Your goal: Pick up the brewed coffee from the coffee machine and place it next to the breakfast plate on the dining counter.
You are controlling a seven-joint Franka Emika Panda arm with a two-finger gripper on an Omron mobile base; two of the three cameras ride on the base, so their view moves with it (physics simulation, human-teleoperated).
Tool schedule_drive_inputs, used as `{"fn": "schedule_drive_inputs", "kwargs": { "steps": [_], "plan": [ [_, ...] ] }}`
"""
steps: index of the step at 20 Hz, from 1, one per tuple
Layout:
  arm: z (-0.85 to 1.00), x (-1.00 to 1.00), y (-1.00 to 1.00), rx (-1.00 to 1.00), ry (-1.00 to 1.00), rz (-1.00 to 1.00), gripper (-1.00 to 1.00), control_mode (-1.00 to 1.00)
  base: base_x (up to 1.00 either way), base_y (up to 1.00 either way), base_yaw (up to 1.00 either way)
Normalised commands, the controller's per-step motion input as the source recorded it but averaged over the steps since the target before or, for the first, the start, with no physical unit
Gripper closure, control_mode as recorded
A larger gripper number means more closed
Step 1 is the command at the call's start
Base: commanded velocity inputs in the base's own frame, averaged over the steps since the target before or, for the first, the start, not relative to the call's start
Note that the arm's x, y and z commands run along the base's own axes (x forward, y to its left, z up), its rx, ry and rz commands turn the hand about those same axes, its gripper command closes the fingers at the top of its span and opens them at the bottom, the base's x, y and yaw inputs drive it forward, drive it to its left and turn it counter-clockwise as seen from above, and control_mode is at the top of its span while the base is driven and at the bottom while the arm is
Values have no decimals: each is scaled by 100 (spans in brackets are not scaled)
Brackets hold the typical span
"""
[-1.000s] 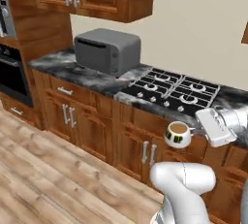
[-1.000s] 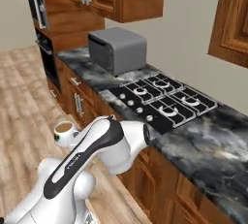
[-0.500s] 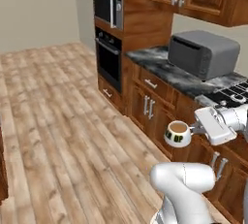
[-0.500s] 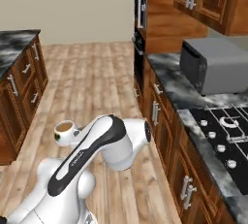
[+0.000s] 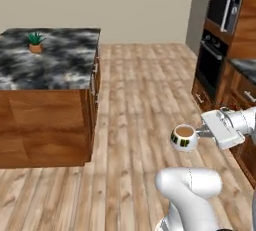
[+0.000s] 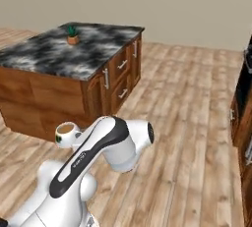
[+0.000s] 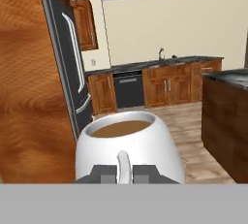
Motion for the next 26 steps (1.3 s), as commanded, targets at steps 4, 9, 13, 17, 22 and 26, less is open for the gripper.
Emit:
{"fn": "schedule_drive_inputs", "kwargs": {
  "steps": [4,9,13,17,22,26],
  "plan": [
    [0,0,0,0,0,0,100,100,36,65,66],
    [0,0,0,0,0,0,100,100,59,62,60],
    [0,0,0,0,0,0,100,100,89,51,53],
    [0,0,0,0,0,0,100,100,100,58,47],
    [0,0,0,0,0,0,100,100,100,52,40],
    [0,0,0,0,0,0,100,100,100,27,36]
  ]
}}
